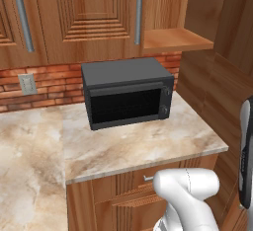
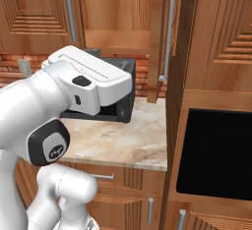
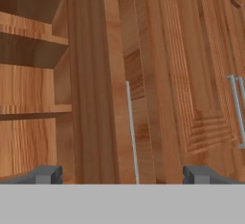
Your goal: Open the cabinet. Pick the dish brush and place it next to the sink. Then close the cabinet.
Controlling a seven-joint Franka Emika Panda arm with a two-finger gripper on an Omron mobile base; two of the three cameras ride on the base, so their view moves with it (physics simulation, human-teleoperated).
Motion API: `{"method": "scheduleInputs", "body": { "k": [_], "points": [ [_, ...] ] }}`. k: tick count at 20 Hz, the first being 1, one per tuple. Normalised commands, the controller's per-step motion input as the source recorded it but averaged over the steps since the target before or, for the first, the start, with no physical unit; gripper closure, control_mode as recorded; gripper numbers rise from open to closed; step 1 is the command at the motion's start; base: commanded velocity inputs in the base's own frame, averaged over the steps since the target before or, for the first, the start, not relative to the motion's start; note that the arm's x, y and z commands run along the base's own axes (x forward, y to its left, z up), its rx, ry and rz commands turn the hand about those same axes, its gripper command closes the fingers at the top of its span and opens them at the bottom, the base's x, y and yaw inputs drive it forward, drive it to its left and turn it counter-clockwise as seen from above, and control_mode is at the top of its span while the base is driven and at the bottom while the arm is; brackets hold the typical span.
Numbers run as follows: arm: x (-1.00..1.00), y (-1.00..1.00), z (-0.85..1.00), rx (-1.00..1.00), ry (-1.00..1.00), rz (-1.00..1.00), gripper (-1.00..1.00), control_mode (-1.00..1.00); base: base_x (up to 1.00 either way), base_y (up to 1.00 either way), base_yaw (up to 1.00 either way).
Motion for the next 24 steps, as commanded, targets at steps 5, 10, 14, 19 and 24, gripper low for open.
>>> {"method": "scheduleInputs", "body": {
  "k": [5, 10, 14, 19, 24],
  "points": [
    [0.19, -0.16, 0.0, 0.0, 0.0, 0.0, -1.0, -1.0, 0.0, 0.0, 0.0],
    [0.27, -0.01, 0.0, 0.0, 0.0, 0.0, -1.0, -1.0, 0.0, 0.0, 0.0],
    [0.4, 0.0, -0.01, 0.0, 0.0, 0.0, -1.0, -1.0, 0.0, 0.0, 0.0],
    [0.21, -0.12, 0.0, 0.01, 0.0, 0.0, -1.0, -1.0, 0.0, 0.0, 0.0],
    [0.13, -0.22, 0.0, 0.01, -0.01, 0.0, -1.0, -1.0, 0.0, 0.0, 0.0]
  ]
}}
